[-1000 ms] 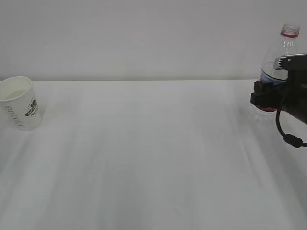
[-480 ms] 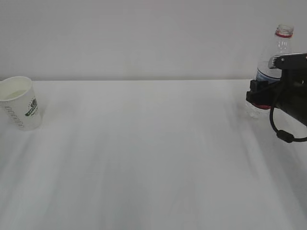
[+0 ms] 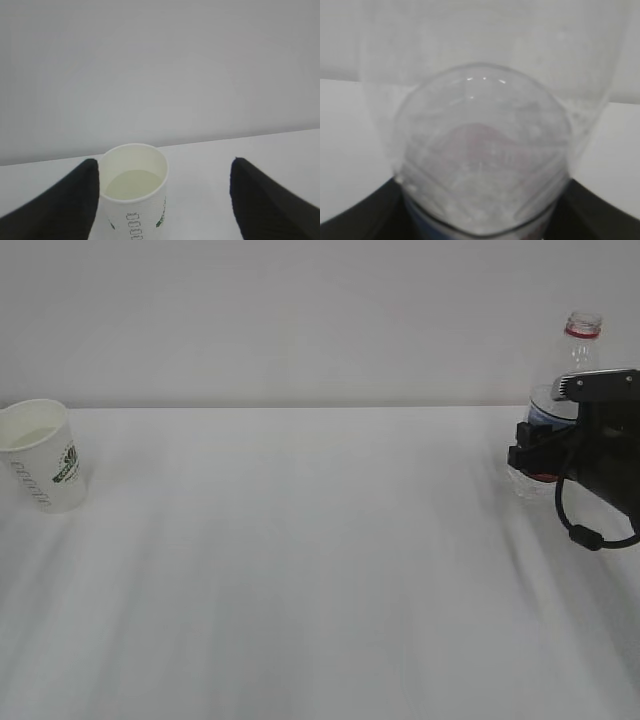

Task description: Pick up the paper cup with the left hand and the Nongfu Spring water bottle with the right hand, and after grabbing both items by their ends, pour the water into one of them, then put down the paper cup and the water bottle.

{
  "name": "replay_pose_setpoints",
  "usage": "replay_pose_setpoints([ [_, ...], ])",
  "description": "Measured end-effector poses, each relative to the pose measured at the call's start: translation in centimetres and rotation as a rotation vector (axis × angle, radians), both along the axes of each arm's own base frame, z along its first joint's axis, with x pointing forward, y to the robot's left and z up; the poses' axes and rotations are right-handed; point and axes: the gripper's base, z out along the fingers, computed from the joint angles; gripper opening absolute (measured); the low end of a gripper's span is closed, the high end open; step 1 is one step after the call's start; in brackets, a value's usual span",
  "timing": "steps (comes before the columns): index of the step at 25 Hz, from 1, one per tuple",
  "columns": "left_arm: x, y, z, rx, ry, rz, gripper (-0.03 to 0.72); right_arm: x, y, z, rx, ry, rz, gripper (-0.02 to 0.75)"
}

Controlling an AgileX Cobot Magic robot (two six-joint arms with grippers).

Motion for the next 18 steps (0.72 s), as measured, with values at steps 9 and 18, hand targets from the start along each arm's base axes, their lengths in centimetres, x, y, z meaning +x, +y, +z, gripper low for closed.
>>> replay_pose_setpoints([
  [9,0.0,-0.01,0.0,0.001,0.0,-0.002,0.591,0.03,0.04,0.06,0.014,-0.009,0.0,0.559],
  [18,0.0,-0.01,0.0,0.001,0.0,-0.002,0.591,0.2,0.05,0.36,0.024,-0.038,-0.002,0.658],
])
